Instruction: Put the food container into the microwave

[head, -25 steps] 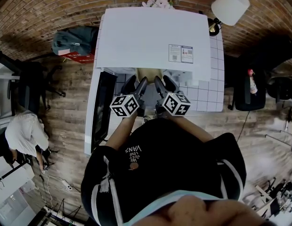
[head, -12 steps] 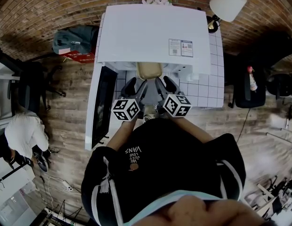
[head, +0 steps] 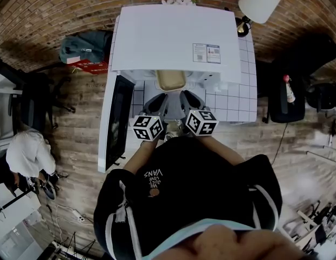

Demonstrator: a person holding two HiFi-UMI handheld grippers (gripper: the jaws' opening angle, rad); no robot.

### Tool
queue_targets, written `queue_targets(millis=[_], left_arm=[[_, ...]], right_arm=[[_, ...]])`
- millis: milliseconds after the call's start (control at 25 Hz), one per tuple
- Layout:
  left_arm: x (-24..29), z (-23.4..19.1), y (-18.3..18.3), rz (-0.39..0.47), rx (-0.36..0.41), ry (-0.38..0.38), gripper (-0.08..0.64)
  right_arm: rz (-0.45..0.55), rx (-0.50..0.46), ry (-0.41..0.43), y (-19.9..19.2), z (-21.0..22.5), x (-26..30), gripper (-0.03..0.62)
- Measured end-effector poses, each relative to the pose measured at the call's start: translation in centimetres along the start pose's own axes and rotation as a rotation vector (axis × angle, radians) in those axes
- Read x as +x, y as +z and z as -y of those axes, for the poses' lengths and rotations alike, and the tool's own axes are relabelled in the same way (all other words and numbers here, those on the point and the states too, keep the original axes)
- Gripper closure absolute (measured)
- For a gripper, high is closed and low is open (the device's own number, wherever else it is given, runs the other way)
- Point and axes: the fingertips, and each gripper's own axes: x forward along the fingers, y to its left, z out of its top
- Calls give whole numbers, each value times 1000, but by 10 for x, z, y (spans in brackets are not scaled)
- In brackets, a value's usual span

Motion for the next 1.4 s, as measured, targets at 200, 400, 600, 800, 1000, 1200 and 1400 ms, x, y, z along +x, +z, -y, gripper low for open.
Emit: queue_targets(millis=[200,400,600,800,1000,1200,1400], left_arm=[[5,0,1,-10,8,-1,537],[10,-5,5,-13,3,9,543],[16,-9,10,-11,1,16,543],[22,-13,15,-7,-2,17,543],[27,-17,17,-10,-5,22,543],[31,-21,19,-11,-10,26,543],[36,-25,24,-8,-14,29,543]], right_arm=[[-20,-10,0,0,0,5,568],[-31,-15,5,3,1,12,569],[-40,-21,10,6,2,19,569],[-49,-25,18,10,3,27,569],[-54,-28,26,13,3,34,569],[-54,-30,24,17,5,40,569],[-54,-32,21,21,6,45,569]])
